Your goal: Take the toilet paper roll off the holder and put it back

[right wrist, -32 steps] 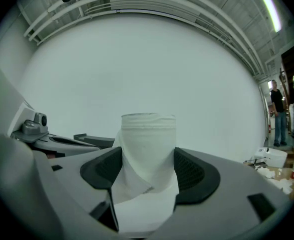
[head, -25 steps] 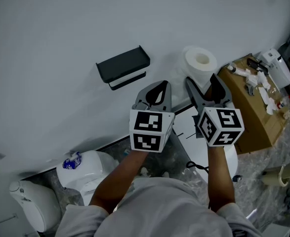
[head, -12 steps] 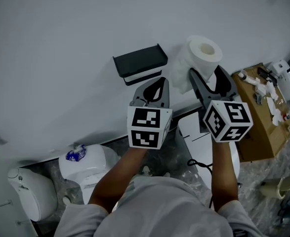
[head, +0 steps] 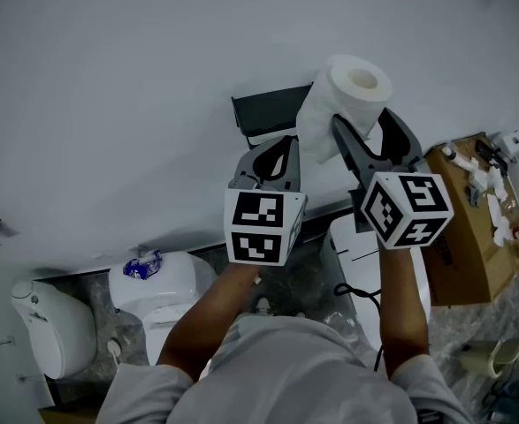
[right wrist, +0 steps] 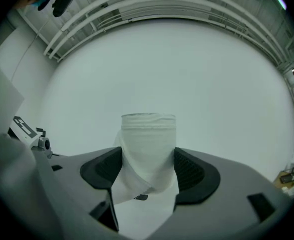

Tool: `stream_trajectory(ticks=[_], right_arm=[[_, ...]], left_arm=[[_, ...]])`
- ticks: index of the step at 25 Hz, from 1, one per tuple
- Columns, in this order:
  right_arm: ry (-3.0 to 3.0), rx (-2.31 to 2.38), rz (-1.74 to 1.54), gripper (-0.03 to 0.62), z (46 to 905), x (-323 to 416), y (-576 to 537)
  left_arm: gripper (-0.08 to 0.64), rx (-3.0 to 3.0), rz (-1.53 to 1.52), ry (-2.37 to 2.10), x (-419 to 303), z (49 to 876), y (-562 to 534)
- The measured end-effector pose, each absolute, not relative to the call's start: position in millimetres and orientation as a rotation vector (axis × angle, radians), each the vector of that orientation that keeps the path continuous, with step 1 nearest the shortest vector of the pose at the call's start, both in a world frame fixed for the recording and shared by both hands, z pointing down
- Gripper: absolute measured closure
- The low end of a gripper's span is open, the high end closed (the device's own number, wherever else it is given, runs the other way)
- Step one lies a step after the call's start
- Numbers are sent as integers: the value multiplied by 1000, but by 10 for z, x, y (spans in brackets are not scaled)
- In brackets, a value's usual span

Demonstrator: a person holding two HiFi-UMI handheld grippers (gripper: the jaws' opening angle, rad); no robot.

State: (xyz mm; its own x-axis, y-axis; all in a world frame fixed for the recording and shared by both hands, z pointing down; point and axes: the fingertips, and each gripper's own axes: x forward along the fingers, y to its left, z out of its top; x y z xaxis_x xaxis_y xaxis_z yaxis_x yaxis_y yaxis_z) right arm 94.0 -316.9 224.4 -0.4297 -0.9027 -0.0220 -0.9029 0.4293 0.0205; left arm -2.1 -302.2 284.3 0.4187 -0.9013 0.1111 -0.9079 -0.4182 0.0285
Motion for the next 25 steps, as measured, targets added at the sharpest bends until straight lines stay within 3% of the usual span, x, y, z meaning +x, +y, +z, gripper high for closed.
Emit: stream_trajectory(ticks=[25], right_arm=[[2836,-1394,-31,267,2487,-240,-3645]], left_arm=[[555,2351,116,-1912,-1056,2946,-3095]])
